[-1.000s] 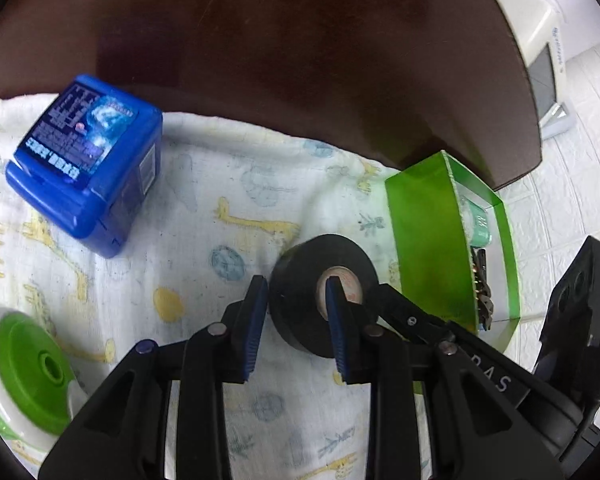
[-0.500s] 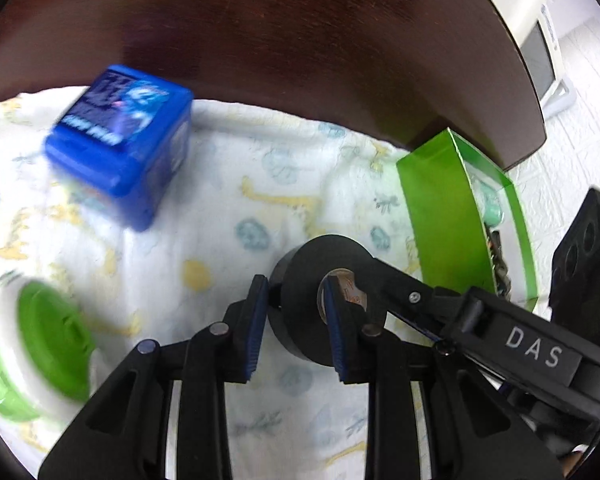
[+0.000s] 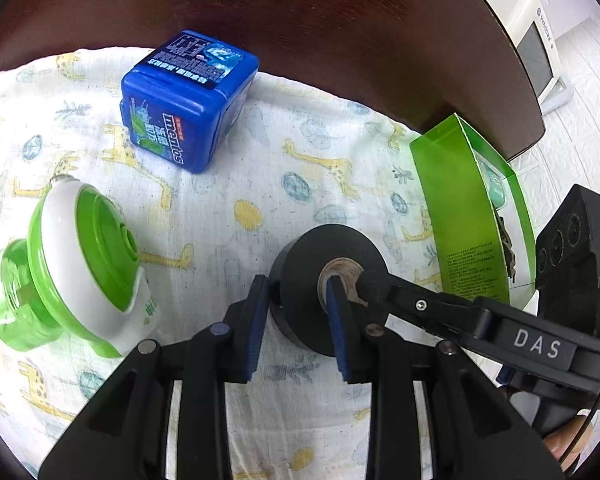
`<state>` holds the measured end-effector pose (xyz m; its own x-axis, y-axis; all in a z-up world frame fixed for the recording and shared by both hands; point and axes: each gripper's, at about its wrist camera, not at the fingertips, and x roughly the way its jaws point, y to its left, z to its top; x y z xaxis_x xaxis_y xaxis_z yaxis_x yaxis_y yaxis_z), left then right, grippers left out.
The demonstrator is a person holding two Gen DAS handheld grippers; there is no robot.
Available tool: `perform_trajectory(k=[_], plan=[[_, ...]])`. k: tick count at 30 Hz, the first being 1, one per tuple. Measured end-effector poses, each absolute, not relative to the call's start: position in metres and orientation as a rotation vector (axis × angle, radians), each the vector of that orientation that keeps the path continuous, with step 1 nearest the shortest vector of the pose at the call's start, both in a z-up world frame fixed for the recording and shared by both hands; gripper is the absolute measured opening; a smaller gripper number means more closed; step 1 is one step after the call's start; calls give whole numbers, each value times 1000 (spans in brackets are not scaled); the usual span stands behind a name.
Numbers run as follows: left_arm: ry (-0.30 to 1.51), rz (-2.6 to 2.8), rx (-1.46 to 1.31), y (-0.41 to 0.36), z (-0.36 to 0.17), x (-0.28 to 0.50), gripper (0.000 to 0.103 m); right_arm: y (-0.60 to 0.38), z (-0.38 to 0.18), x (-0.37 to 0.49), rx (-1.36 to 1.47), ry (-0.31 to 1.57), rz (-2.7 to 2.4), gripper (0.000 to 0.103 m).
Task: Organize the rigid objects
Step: 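Grasp the black tape roll with both grippers and lift it, then carry the tape roll into the green-rimmed box and release it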
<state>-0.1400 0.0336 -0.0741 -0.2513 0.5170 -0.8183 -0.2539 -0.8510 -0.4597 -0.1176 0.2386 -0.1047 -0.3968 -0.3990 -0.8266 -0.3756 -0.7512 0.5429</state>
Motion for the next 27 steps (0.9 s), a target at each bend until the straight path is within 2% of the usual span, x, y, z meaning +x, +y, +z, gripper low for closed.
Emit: perform_trajectory(k=[2, 4, 11, 19, 27], plan=[[-324, 2132, -1529, 36, -74, -140, 27, 237, -103, -112, 1709, -1063, -2388, 40], [-336, 2135, -1528, 34, -73, -140, 26, 233, -103, -115, 1722, -1035, -2415, 32], [-344, 2178, -1460, 33, -47, -128, 24, 230, -96, -120, 1708, -987, -2416, 32], [-279, 2227, -1293, 46, 13, -115, 25, 235, -55, -97, 1561, -966, -2473, 31], [-179, 2221, -1204, 91, 52, -107, 25, 261, -5, -79, 1399, -926, -2595, 31]])
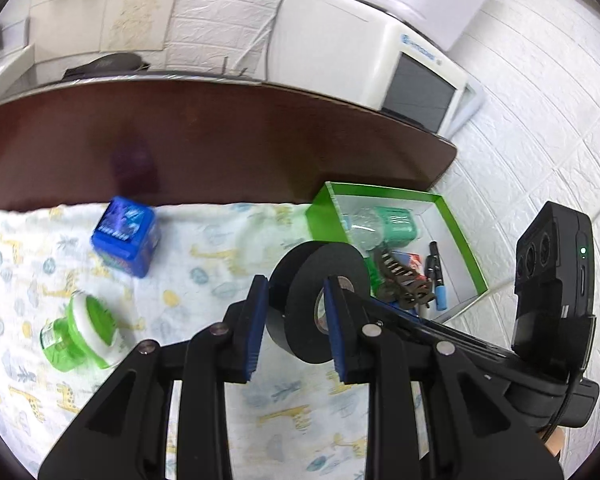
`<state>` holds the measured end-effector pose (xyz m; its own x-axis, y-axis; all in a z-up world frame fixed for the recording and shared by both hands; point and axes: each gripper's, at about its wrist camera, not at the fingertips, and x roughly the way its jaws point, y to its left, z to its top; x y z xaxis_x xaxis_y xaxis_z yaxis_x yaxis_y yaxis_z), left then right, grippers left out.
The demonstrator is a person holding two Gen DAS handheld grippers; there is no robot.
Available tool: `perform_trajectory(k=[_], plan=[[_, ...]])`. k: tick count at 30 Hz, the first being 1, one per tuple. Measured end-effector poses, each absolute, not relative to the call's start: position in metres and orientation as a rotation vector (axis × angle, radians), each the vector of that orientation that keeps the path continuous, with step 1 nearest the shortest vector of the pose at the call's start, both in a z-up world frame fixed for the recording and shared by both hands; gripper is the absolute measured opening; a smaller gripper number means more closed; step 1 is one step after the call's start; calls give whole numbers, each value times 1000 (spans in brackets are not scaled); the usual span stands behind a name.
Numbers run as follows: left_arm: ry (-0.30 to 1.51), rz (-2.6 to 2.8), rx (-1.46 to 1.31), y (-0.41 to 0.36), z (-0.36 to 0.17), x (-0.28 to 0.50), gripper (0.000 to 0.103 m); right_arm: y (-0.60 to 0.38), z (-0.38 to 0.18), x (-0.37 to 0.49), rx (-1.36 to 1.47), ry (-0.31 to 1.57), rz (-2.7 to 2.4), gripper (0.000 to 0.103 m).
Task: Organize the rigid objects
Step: 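Carry the tape roll into the green-rimmed box and release it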
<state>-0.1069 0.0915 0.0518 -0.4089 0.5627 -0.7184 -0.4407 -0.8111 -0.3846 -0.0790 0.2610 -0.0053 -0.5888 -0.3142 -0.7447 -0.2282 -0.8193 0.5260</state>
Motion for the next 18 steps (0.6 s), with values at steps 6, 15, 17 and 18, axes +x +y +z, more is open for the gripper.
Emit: perform_trajectory(k=[6, 15, 17, 18], plan=[[-78, 2135, -1192, 161, 59, -103, 25, 315, 5, -56, 1342, -980, -2676, 31], [38, 1972, -1215, 281, 51, -106, 24, 418, 2, -17, 1295, -1176, -2806, 31], [44, 1942, -1231, 299, 44, -109, 24, 439, 0, -11, 1290, -1202, -2840, 31], [49, 1933, -1237, 308, 41, -110, 24, 447, -1, -10, 1292, -1205, -2856, 31]])
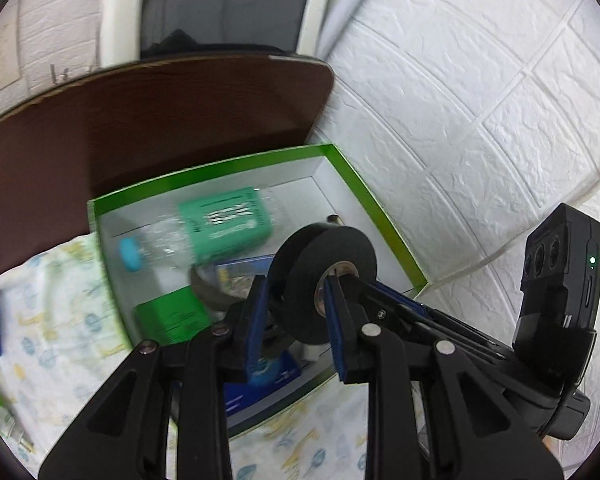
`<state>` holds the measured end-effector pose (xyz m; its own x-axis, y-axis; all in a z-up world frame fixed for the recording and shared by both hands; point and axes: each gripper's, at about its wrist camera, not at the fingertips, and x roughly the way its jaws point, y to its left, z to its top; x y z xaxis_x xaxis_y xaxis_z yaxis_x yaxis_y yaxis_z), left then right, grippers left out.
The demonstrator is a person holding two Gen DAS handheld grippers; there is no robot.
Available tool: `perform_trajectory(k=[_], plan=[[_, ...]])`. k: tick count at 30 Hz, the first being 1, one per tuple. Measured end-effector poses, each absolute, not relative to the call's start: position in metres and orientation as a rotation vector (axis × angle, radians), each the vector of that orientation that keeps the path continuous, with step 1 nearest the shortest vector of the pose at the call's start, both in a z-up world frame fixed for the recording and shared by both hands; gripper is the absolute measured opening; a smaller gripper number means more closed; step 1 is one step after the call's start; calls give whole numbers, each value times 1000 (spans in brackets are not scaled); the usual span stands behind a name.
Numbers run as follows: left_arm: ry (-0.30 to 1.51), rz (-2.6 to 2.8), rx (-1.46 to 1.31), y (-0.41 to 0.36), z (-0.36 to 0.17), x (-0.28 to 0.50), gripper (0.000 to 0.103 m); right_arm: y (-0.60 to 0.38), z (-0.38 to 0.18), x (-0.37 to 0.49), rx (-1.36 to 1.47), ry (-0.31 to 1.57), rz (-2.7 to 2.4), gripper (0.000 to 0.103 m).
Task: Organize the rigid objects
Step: 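Carry the tape roll into the green-rimmed box and release it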
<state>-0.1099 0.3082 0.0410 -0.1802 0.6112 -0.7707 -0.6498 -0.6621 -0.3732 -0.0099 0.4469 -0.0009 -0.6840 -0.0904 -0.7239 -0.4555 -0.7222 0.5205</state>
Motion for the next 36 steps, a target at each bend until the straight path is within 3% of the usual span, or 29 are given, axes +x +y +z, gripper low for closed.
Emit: perform_trajectory(k=[11, 15, 17, 23, 27, 32, 36], plan=[[148, 1944, -1313, 330, 6, -115, 27, 488, -36, -8, -1139, 950, 2356, 31], [123, 1985, -1302, 310, 15, -116, 29, 482, -24, -1, -1086, 943, 2392, 31], [127, 2026, -1261, 294, 25, -111, 36, 476, -12, 2, -1049, 903, 2411, 31], [122, 2195, -1123, 221, 49, -91, 56, 440, 14, 3, -1020, 843, 2537, 31], [68, 2318, -1109, 155, 51, -86, 59, 394, 27, -7, -1066, 767, 2646, 33], [-54, 2498, -1144, 53, 39, -83, 62, 323, 27, -28, -1197, 680, 2796, 45], [-168, 2625, -1211, -25, 18, -82, 62, 257, 15, -48, -1366, 583, 2895, 48]])
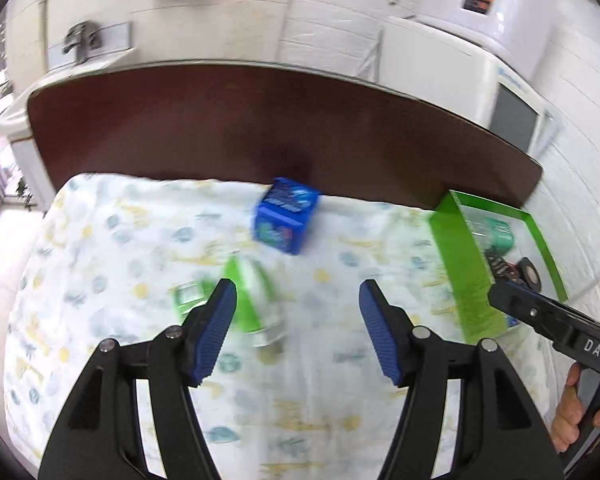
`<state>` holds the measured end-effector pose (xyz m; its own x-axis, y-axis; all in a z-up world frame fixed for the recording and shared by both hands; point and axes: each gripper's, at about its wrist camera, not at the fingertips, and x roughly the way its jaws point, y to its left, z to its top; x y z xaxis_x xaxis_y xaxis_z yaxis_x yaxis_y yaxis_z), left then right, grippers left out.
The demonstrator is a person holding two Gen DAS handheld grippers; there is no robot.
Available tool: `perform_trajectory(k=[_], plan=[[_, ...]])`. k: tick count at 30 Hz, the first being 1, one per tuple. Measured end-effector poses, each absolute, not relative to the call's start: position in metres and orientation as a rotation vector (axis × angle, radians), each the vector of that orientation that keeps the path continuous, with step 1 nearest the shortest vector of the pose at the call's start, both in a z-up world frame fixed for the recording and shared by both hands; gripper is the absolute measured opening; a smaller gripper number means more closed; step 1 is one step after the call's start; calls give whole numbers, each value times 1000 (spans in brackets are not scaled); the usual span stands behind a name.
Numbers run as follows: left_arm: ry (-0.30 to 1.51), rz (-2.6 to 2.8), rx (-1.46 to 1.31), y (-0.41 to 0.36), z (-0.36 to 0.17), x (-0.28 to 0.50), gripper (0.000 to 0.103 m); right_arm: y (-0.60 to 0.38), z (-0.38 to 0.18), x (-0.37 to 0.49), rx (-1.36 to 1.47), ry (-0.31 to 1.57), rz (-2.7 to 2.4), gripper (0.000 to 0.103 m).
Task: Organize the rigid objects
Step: 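Carry the tape roll into the green-rimmed box and release it, then grasp the green plug-in repellent device with both grippers and lift it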
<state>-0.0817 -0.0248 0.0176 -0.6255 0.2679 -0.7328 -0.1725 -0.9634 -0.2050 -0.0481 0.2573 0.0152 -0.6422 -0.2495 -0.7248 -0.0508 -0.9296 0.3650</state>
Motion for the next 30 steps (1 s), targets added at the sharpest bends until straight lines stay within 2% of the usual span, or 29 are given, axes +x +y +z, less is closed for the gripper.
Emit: perform_trajectory(k=[7, 13, 18, 21, 23, 30], plan=[[-199, 2661, -1288, -90, -18, -82, 60, 163, -13, -76, 1362, -406, -2493, 51], [-102, 2617, -1254, -83, -40, -88, 60, 133, -30, -93, 1431, -453, -2439, 51], [-122, 2565, -1267, -77, -55, -100, 60, 121, -29, -109, 1434, -492, -2448, 52], [-119, 2552, -1272, -75, -58, -107, 52, 110, -31, -121, 1441, -512, -2435, 54], [-132, 2536, -1282, -75, -59, -111, 39, 102, -35, -129, 1459, -505, -2434, 55], [-158, 2505, -1281, -77, -61, -121, 36, 85, -57, -149, 1527, -488, -2407, 55]])
